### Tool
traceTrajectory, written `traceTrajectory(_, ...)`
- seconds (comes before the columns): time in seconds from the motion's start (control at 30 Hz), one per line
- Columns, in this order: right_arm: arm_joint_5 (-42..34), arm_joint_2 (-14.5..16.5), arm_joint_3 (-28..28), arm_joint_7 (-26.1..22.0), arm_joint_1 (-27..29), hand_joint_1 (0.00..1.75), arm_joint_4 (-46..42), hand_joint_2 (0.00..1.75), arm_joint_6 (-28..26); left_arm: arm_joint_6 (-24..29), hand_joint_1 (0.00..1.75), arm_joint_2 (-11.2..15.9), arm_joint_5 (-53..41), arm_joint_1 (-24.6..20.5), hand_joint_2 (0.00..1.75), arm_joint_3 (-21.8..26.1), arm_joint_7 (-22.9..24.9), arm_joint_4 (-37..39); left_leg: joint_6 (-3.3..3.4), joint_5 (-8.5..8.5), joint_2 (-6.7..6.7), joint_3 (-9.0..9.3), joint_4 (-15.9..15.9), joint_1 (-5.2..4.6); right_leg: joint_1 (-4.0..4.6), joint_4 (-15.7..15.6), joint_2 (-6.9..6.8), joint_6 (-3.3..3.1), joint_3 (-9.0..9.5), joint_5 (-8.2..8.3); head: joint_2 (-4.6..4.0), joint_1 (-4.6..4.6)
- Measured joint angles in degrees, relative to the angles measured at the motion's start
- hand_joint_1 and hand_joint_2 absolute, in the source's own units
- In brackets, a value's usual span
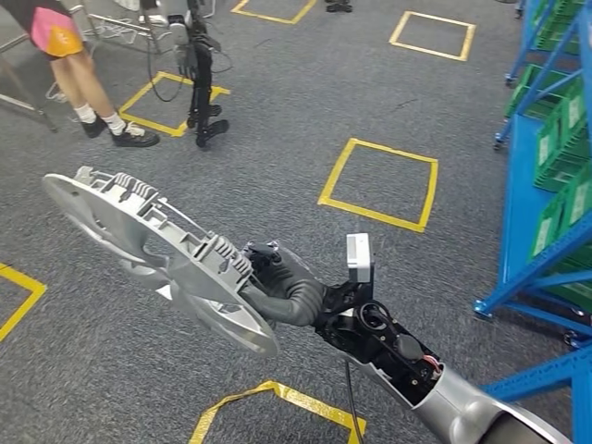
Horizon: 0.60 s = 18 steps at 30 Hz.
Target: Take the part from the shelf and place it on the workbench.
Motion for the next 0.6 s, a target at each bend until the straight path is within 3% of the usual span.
traceTrajectory(0.03,0.0,0.0,0.0,0.0,0.0,1.75,0.0,1.75,0.0,0.0,0.00,-0.1,0.0,0.0,1.75,0.0,0.0,0.0,-0.28,0.12,-0.67,-0.24,0.0,0.16,0.05,-1.2,0.59,-0.12,0.46,0.16,0.00,-0.03)
traceTrajectory(0.1,0.0,0.0,0.0,-0.1,-0.1,1.75,0.0,1.75,0.1,0.0,0.00,0.0,0.0,0.3,1.75,0.0,0.0,0.0,-1.00,0.43,-1.79,-0.55,-0.3,0.38,0.05,-1.9,-0.46,-0.25,0.84,0.24,0.00,0.06)
traceTrajectory(0.17,0.0,0.1,0.1,-0.1,-0.1,1.75,0.0,1.75,0.1,0.1,0.00,0.1,0.0,0.6,1.75,0.0,0.0,0.0,-1.54,-0.49,0.60,-1.31,1.1,0.16,-0.20,-2.7,-2.02,-0.69,1.39,0.62,0.00,-0.32)
traceTrajectory(0.23,0.0,0.1,0.0,-0.2,-0.1,1.75,0.1,1.75,0.2,0.1,0.00,0.1,0.0,0.5,1.75,-0.1,0.0,0.0,-2.01,-3.72,4.65,-4.35,7.2,0.09,-0.22,-3.2,-3.72,-1.02,1.69,0.80,0.00,-1.17)
traceTrajectory(0.3,-0.1,0.1,0.0,-0.3,-0.1,1.75,0.2,1.75,0.3,0.1,0.00,0.1,0.0,0.4,1.75,-0.1,0.0,0.0,-2.52,-6.76,6.10,-8.35,15.1,0.36,-0.13,-3.2,-5.43,-1.09,1.66,0.71,0.00,-1.73)
traceTrajectory(0.33,-0.1,0.1,0.0,-0.3,0.0,1.75,0.2,1.75,0.3,0.2,0.00,0.1,0.0,0.4,1.75,-0.1,0.0,0.0,-2.73,-6.98,6.32,-9.28,16.9,0.50,-0.15,-3.2,-6.27,-1.06,1.67,0.63,0.00,-1.86)
traceTrajectory(0.37,-0.1,0.1,0.0,-0.3,0.0,1.75,0.3,1.75,0.3,0.2,0.00,0.1,0.0,0.5,1.75,-0.1,0.0,0.0,-2.91,-6.10,6.50,-8.92,16.2,0.63,-0.21,-3.1,-7.02,-0.96,1.70,0.53,0.00,-1.97)
traceTrajectory(0.43,-0.1,0.1,0.0,-0.3,0.0,1.75,0.4,1.75,0.3,0.2,0.00,0.2,0.0,0.5,1.75,-0.1,0.0,0.0,-3.13,-2.43,7.83,-4.87,8.8,0.83,-0.33,-2.9,-8.38,-0.53,1.85,0.18,0.00,-2.13)
traceTrajectory(0.5,0.0,0.1,0.0,-0.3,-0.1,1.75,0.5,1.75,0.4,0.2,0.00,0.3,0.0,0.4,1.75,-0.1,0.0,0.0,-2.81,-0.19,9.91,-1.17,1.8,0.58,-0.03,-2.5,-9.51,0.14,1.95,-0.37,0.00,-2.35)
traceTrajectory(0.53,0.0,0.1,0.1,-0.4,-0.1,1.75,0.5,1.75,0.5,0.3,0.00,0.3,0.0,0.3,1.75,-0.1,0.0,0.0,-2.45,0.02,10.39,-0.47,0.4,0.42,0.21,-2.4,-10.01,0.46,2.04,-0.61,0.00,-2.24)
traceTrajectory(0.6,0.1,0.1,0.1,-0.4,-0.2,1.75,0.5,1.75,0.6,0.4,0.00,0.3,0.1,0.3,1.75,-0.1,0.0,0.0,-1.54,-0.18,9.24,-0.66,0.3,0.29,0.34,-2.3,-11.09,0.98,2.33,-0.96,0.00,-1.78)
